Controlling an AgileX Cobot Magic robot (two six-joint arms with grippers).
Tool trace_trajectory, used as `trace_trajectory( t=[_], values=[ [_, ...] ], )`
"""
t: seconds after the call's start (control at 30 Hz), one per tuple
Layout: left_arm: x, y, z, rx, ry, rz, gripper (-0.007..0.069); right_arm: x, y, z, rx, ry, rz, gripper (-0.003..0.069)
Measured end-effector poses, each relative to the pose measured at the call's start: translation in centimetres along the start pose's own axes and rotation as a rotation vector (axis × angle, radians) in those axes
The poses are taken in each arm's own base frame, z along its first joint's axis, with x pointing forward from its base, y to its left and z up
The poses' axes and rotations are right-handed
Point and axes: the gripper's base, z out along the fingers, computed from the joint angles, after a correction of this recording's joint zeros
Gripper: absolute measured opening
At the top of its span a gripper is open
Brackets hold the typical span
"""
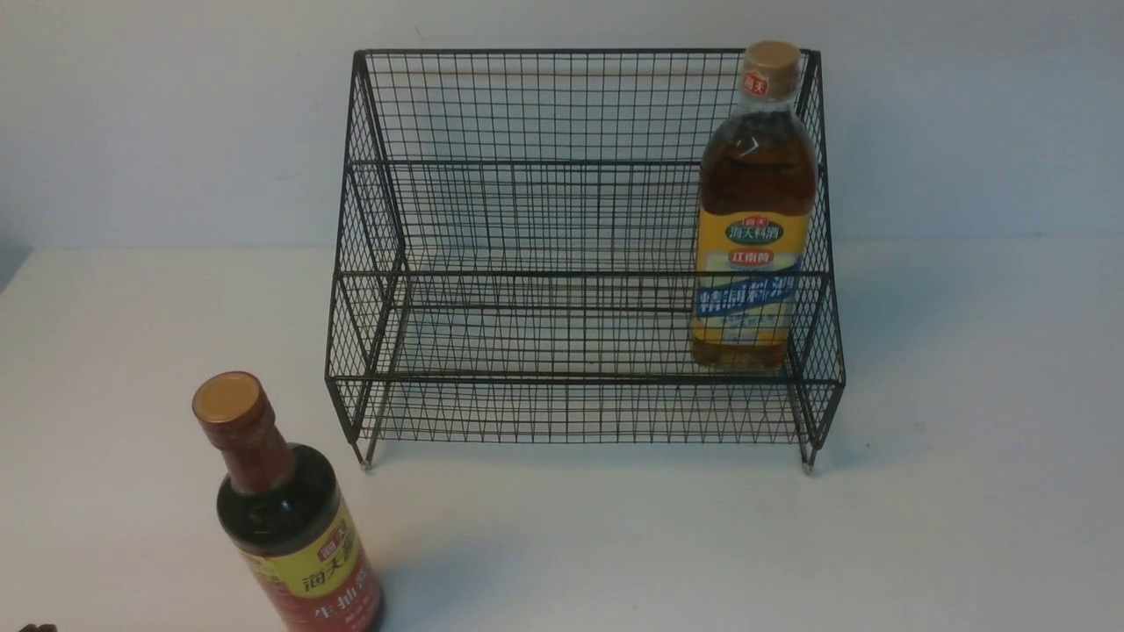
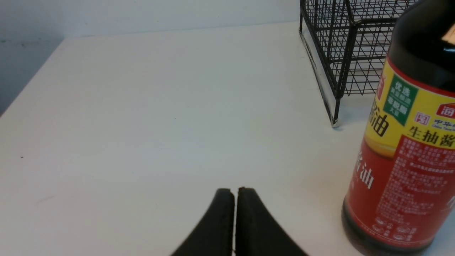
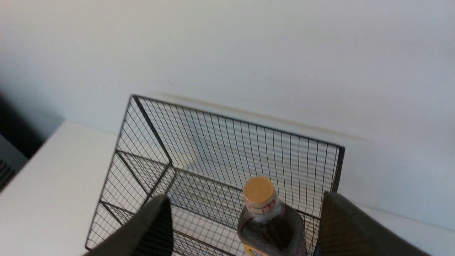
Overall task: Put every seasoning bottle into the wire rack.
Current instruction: Use the left arm to grab the condiment bottle closest to it
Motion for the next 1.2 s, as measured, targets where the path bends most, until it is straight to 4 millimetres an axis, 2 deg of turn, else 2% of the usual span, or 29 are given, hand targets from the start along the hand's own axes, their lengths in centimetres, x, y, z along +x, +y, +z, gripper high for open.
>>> trace_trajectory(
  t=[0.03,0.07,0.13,0.17,0.2,0.27,0.3,0.37,0.43,0.47,0.5,0.6,0.63,0.67,0.87,0.97,1.03,1.1,1.2],
  values=[
    [0.0,0.0,0.0,0.0,0.0,0.0,-0.0005,0.3,0.4,-1.9,-0.002,-0.025,-0.004,0.0433],
    [0.0,0.0,0.0,0.0,0.0,0.0,-0.0005,0.5,0.6,-2.6,-0.002,-0.033,-0.006,0.0422],
    [0.0,0.0,0.0,0.0,0.0,0.0,-0.0005,2.5,1.4,-6.8,0.002,-0.071,-0.017,0.0342],
    [0.0,0.0,0.0,0.0,0.0,0.0,-0.0005,2.9,1.5,-7.4,0.004,-0.073,-0.018,0.0328],
    [0.0,0.0,0.0,0.0,0.0,0.0,-0.0005,4.7,1.8,-9.5,0.018,-0.079,-0.025,0.0273],
    [0.0,0.0,0.0,0.0,0.0,0.0,-0.0005,6.5,1.8,-10.7,0.034,-0.07,-0.029,0.0231],
    [0.0,0.0,0.0,0.0,0.0,0.0,-0.0005,9.0,1.8,-12.6,0.063,-0.071,-0.041,0.0163],
    [0.0,0.0,0.0,0.0,0.0,0.0,-0.0005,10.5,1.8,-13.4,0.079,-0.07,-0.047,0.0131],
    [0.0,0.0,0.0,0.0,0.0,0.0,-0.0005,14.6,1.5,-14.8,0.115,-0.052,-0.061,0.0048],
    [0.0,0.0,0.0,0.0,0.0,0.0,-0.0005,15.1,1.6,-15.2,0.121,-0.061,-0.067,0.0043],
    [0.0,0.0,0.0,0.0,0.0,0.0,-0.0005,17.6,1.2,-15.0,0.136,-0.049,-0.085,0.0012],
    [0.0,0.0,0.0,0.0,0.0,0.0,-0.0005,21.2,0.6,-13.9,0.154,-0.199,-0.126,-0.0012],
    [0.0,0.0,0.0,0.0,0.0,0.0,-0.0005,22.4,0.1,-12.4,0.157,-0.272,-0.129,-0.0013],
    [0.0,0.0,0.0,0.0,0.0,0.0,-0.0005,22.6,0.1,-12.3,0.156,-0.283,-0.128,-0.0013],
    [0.0,0.0,0.0,0.0,0.0,0.0,-0.0005,27.1,-1.7,-7.7,0.182,-0.513,-0.121,-0.0015],
    [0.0,0.0,0.0,0.0,0.0,0.0,-0.0005,28.7,-2.2,-6.2,0.191,-0.533,-0.117,-0.0015],
    [0.0,0.0,0.0,0.0,0.0,0.0,-0.0005,30.9,-2.8,-4.4,0.2,-0.491,-0.11,-0.0015],
    [0.0,0.0,0.0,0.0,0.0,0.0,-0.0005,32.2,-3.1,-3.5,0.204,-0.449,-0.111,-0.0015],
    [0.0,0.0,0.0,0.0,0.0,0.0,-0.0005,35.5,-3.8,-1.7,0.213,-0.339,-0.114,-0.0015]
  ],
)
